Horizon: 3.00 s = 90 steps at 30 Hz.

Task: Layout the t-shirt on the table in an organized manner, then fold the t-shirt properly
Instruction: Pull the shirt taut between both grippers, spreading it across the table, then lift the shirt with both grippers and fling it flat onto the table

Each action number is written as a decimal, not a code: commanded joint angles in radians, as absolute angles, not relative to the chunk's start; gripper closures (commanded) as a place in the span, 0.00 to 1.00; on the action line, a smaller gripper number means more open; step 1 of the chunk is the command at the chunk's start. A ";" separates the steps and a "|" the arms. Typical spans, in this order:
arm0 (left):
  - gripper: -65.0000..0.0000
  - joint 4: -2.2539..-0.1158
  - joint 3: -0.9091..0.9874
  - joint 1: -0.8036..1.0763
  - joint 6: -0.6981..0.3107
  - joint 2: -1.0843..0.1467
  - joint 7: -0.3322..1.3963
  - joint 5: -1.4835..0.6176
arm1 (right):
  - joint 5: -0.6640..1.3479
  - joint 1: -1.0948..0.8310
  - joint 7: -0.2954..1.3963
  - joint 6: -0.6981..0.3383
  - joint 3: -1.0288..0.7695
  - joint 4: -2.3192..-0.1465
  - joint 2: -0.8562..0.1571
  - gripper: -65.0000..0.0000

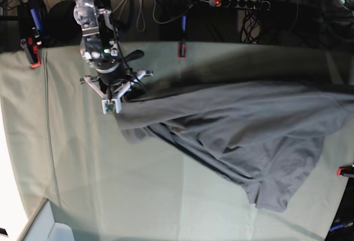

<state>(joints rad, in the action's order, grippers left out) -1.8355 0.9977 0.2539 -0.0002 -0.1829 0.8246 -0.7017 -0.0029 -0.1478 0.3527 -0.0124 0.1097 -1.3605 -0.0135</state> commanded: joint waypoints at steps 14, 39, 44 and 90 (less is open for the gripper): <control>1.00 -1.788 1.113 0.257 -0.001 -0.209 0.885 -0.802 | -0.005 -0.354 0.351 -0.004 0.099 -1.664 -0.030 0.39; 1.00 -1.781 1.115 0.259 -0.001 -0.202 0.891 -0.800 | -0.002 -0.217 0.357 -0.007 0.223 -1.546 -0.044 0.39; 1.00 -1.765 1.115 0.259 -0.001 -0.202 0.892 -0.800 | -0.002 -0.205 0.354 -0.007 0.242 -1.537 -0.042 0.39; 1.00 -1.755 1.213 0.265 -0.231 -0.208 0.892 -0.791 | -0.001 -0.541 0.093 -0.007 0.097 -2.034 -0.074 1.00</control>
